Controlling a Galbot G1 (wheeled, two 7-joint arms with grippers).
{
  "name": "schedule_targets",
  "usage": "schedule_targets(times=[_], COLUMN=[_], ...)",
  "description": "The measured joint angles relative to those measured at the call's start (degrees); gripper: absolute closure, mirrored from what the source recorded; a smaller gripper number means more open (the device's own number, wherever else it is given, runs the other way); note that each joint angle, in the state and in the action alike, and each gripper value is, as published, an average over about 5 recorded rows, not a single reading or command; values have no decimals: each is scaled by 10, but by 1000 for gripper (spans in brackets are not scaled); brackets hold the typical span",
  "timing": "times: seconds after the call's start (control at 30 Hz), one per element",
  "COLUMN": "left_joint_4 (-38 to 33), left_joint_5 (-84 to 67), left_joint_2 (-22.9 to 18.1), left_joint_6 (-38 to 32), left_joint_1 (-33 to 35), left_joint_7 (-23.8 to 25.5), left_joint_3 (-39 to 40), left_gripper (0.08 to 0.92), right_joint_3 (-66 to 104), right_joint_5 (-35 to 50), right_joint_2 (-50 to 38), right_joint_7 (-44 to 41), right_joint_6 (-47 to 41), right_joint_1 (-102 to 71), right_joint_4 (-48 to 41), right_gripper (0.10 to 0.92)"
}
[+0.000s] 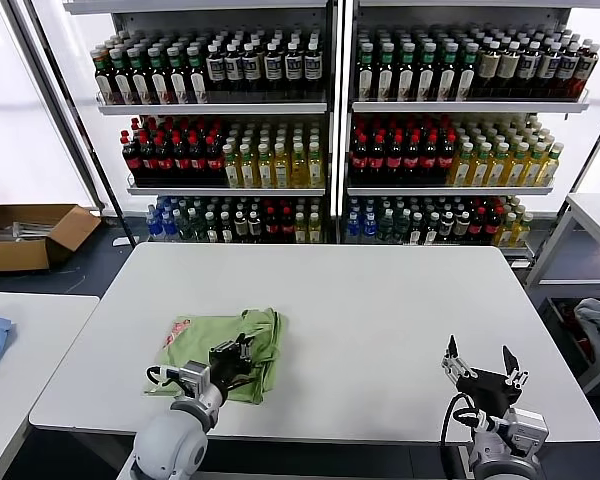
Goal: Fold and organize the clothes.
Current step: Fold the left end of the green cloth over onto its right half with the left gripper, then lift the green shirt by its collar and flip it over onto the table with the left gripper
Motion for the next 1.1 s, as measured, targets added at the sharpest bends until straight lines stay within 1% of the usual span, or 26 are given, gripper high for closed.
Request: schedule_targets(times=[0.1,0.2,0.63,0.87,0.97,1.1], left_joint_4=[12,18,13,-35,-66,-92], left_joint_5=[-1,-6,-70,-163,-204,-232], left_joint_2=[-9,-16,-40,-39,-33,-21], left_joint_6=[-7,-15,-39,-39,-43,-50], left_joint_1=[-4,-4,22,32,30,24], left_joint_7=[0,-2,6,8,5,-3], left_joint_3=[6,11,33,31,20,-8], left_gripper=[878,812,439,237,189,178], right_joint_3=[-2,-5,-25,-36,-41,-49], right_joint_5=[-2,-2,-7,-7,-7,-5], right_joint_2=[0,-1,2,1,0,-4], right_joint_7=[0,-1,2,2,2,2], right_joint_6=[1,4,1,2,1,0], right_joint_1=[0,-1,14,26,33,43], right_joint_4=[-3,-6,-20,-32,-38,-45], right_gripper=[203,203,203,203,203,203])
